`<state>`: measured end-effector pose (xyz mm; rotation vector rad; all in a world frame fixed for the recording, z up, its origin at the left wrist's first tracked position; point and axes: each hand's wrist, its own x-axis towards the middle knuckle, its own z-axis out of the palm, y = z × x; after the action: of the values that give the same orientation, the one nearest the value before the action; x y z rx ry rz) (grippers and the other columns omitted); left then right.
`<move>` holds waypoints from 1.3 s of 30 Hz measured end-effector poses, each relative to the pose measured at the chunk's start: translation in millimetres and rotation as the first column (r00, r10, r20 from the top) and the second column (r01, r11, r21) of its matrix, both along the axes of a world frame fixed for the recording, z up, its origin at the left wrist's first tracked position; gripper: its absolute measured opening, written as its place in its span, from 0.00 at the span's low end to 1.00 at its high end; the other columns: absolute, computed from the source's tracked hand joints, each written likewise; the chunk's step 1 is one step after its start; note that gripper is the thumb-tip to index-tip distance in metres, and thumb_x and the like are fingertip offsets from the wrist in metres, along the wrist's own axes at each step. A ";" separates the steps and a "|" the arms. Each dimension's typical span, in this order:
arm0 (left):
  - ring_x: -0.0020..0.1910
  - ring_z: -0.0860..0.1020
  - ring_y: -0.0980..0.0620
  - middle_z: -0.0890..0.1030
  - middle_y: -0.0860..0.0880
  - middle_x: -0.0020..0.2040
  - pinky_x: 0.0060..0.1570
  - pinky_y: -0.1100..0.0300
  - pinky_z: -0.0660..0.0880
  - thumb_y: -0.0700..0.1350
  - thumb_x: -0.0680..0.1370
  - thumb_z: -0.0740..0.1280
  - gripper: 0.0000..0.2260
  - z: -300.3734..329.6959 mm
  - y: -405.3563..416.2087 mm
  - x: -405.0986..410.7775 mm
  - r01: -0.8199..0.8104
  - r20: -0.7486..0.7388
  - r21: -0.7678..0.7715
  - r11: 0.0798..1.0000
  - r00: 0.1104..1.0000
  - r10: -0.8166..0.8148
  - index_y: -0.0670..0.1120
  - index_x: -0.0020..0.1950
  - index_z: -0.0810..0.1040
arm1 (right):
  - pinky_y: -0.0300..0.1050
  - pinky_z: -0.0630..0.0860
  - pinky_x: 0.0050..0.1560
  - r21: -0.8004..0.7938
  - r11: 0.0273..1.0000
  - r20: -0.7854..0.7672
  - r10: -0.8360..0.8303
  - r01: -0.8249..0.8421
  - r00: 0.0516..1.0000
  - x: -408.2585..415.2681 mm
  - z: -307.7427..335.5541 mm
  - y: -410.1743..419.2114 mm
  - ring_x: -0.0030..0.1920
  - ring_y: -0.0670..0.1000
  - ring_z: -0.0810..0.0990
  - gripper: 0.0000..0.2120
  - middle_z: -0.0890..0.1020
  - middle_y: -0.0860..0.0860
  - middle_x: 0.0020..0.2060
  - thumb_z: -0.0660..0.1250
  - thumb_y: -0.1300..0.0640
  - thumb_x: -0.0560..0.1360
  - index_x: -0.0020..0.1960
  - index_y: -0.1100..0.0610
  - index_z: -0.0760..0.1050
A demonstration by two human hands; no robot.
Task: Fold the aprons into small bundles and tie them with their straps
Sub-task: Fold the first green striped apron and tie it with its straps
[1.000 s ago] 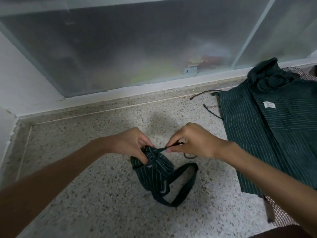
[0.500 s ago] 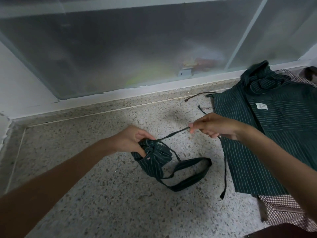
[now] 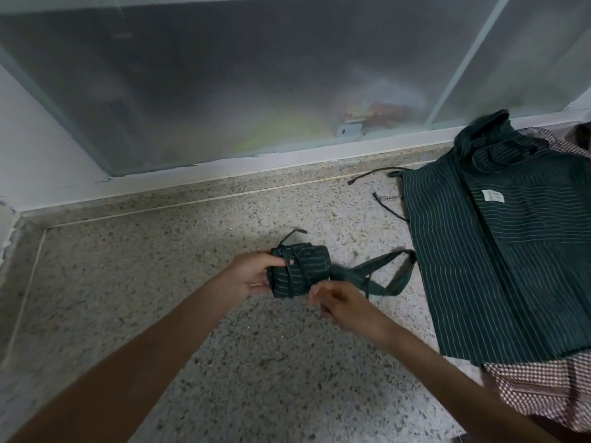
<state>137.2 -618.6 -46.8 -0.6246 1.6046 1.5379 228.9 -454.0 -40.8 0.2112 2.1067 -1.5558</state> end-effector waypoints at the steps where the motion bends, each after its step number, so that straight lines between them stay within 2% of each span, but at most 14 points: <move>1: 0.47 0.79 0.52 0.80 0.45 0.54 0.35 0.62 0.77 0.40 0.71 0.73 0.15 -2.3 -0.8 -0.5 -0.067 0.020 0.033 0.997 0.998 0.066 0.44 0.57 0.78 | 0.33 0.59 0.23 -0.142 0.987 0.102 -0.055 0.069 0.993 3.5 -9.2 -1.4 0.20 0.42 0.62 0.14 0.67 0.43 0.21 0.55 0.54 0.82 0.41 0.56 0.73; 6: 0.52 0.79 0.49 0.81 0.44 0.54 0.43 0.60 0.75 0.41 0.72 0.70 0.19 7.6 -18.2 -14.9 -0.134 -0.014 0.207 0.969 0.990 0.140 0.41 0.62 0.74 | 0.34 0.58 0.29 -0.551 0.821 0.328 0.052 0.147 0.943 22.7 -33.9 14.9 0.26 0.44 0.60 0.14 0.64 0.46 0.26 0.57 0.48 0.79 0.41 0.54 0.74; 8: 0.49 0.80 0.49 0.82 0.45 0.50 0.45 0.58 0.76 0.41 0.68 0.72 0.18 24.8 -30.0 -23.1 -0.011 -0.082 0.296 0.955 0.996 0.037 0.42 0.58 0.77 | 0.34 0.64 0.36 -0.582 0.807 0.331 0.124 0.099 0.935 25.9 -36.2 26.4 0.29 0.44 0.65 0.13 0.68 0.46 0.29 0.60 0.46 0.78 0.41 0.52 0.76; 11: 0.44 0.82 0.52 0.84 0.49 0.46 0.43 0.61 0.79 0.48 0.50 0.83 0.25 49.8 -45.5 -35.1 0.327 -0.239 0.348 0.879 0.937 -0.254 0.47 0.46 0.85 | 0.38 0.69 0.52 -0.573 0.820 0.331 0.229 0.002 0.915 21.5 -36.1 40.5 0.39 0.45 0.74 0.12 0.76 0.45 0.35 0.69 0.41 0.70 0.42 0.50 0.80; 13: 0.46 0.82 0.52 0.84 0.49 0.46 0.43 0.62 0.79 0.45 0.50 0.83 0.25 62.8 -50.0 -42.6 0.521 -0.335 0.326 0.789 0.844 -0.419 0.49 0.46 0.85 | 0.40 0.70 0.58 -0.521 0.851 0.361 0.289 -0.066 0.887 13.7 -37.5 46.8 0.46 0.46 0.78 0.14 0.81 0.47 0.40 0.73 0.41 0.67 0.42 0.51 0.82; 15: 0.49 0.82 0.52 0.84 0.50 0.48 0.46 0.62 0.78 0.39 0.55 0.81 0.21 78.0 -48.8 -47.4 0.698 -0.437 0.253 0.669 0.700 -0.565 0.50 0.47 0.85 | 0.44 0.70 0.63 -0.474 0.871 0.394 0.342 -0.130 0.853 4.0 -42.6 49.3 0.56 0.52 0.79 0.22 0.82 0.56 0.51 0.73 0.44 0.69 0.51 0.61 0.80; 17: 0.50 0.82 0.53 0.84 0.51 0.48 0.49 0.59 0.78 0.45 0.55 0.82 0.23 91.7 -43.1 -45.9 0.837 -0.505 0.187 0.514 0.531 -0.680 0.53 0.48 0.85 | 0.43 0.70 0.65 -0.385 0.892 0.396 0.390 -0.236 0.832 -7.0 -38.0 45.9 0.61 0.53 0.77 0.24 0.77 0.60 0.59 0.68 0.50 0.75 0.61 0.68 0.73; 19: 0.52 0.81 0.51 0.84 0.52 0.50 0.53 0.51 0.77 0.53 0.56 0.82 0.24 97.7 -36.8 -40.6 0.916 -0.519 0.143 0.374 0.392 -0.760 0.57 0.50 0.84 | 0.40 0.73 0.62 -0.219 0.916 0.404 0.400 -0.337 0.823 -23.2 -27.0 40.3 0.52 0.41 0.80 0.11 0.81 0.48 0.53 0.63 0.53 0.78 0.56 0.58 0.77; 21: 0.54 0.80 0.46 0.84 0.51 0.52 0.56 0.45 0.76 0.53 0.57 0.81 0.23 95.9 -32.4 -34.8 0.944 -0.497 0.128 0.303 0.325 -0.804 0.58 0.51 0.83 | 0.45 0.70 0.65 -0.064 0.919 0.337 0.387 -0.390 0.858 -44.9 -8.4 35.6 0.52 0.39 0.79 0.07 0.81 0.40 0.49 0.65 0.47 0.75 0.49 0.48 0.80; 23: 0.51 0.81 0.48 0.84 0.49 0.51 0.51 0.54 0.78 0.45 0.60 0.79 0.21 90.8 -32.8 -29.5 0.940 -0.430 0.100 0.326 0.336 -0.838 0.56 0.51 0.83 | 0.47 0.67 0.65 -0.026 0.946 0.208 0.322 -0.324 0.923 -66.1 2.4 35.6 0.58 0.44 0.78 0.08 0.83 0.42 0.51 0.69 0.45 0.70 0.47 0.45 0.81; 26: 0.53 0.81 0.53 0.84 0.49 0.52 0.52 0.62 0.75 0.34 0.65 0.75 0.20 71.6 -39.6 -22.2 0.880 -0.343 -0.019 0.474 0.440 -0.830 0.52 0.53 0.83 | 0.38 0.73 0.53 -0.090 0.977 0.073 0.202 -0.196 0.977 -83.5 17.0 39.6 0.47 0.42 0.81 0.03 0.84 0.44 0.42 0.68 0.54 0.74 0.46 0.51 0.81; 30: 0.57 0.78 0.55 0.81 0.57 0.55 0.62 0.57 0.72 0.41 0.64 0.79 0.18 39.6 -45.9 -13.4 0.755 -0.272 -0.182 0.630 0.577 -0.770 0.56 0.50 0.84 | 0.38 0.76 0.50 -0.090 0.951 0.063 0.302 -0.296 0.951 -78.3 15.3 37.2 0.45 0.46 0.82 0.05 0.84 0.50 0.43 0.66 0.56 0.76 0.48 0.56 0.79; 35: 0.53 0.78 0.63 0.81 0.62 0.54 0.52 0.69 0.73 0.38 0.65 0.77 0.20 27.4 -43.1 -3.9 0.840 -0.229 -0.188 0.508 0.466 -0.855 0.55 0.53 0.82 | 0.34 0.70 0.33 0.081 0.929 -0.036 0.365 -0.361 0.930 -65.0 15.3 42.3 0.30 0.42 0.74 0.06 0.80 0.48 0.31 0.69 0.56 0.75 0.47 0.57 0.83; 39: 0.55 0.78 0.62 0.83 0.57 0.53 0.51 0.71 0.73 0.38 0.66 0.77 0.19 28.1 -35.6 -5.3 0.872 -0.199 -0.192 0.451 0.415 -0.888 0.54 0.53 0.82 | 0.33 0.68 0.34 0.040 0.932 -0.036 0.362 -0.361 0.931 -64.7 19.9 45.9 0.31 0.41 0.74 0.06 0.78 0.44 0.29 0.69 0.54 0.74 0.43 0.55 0.82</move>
<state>131.9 -654.2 -18.7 0.4610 1.7332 0.7427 164.2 -408.0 -20.9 -0.1935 2.0612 -1.3159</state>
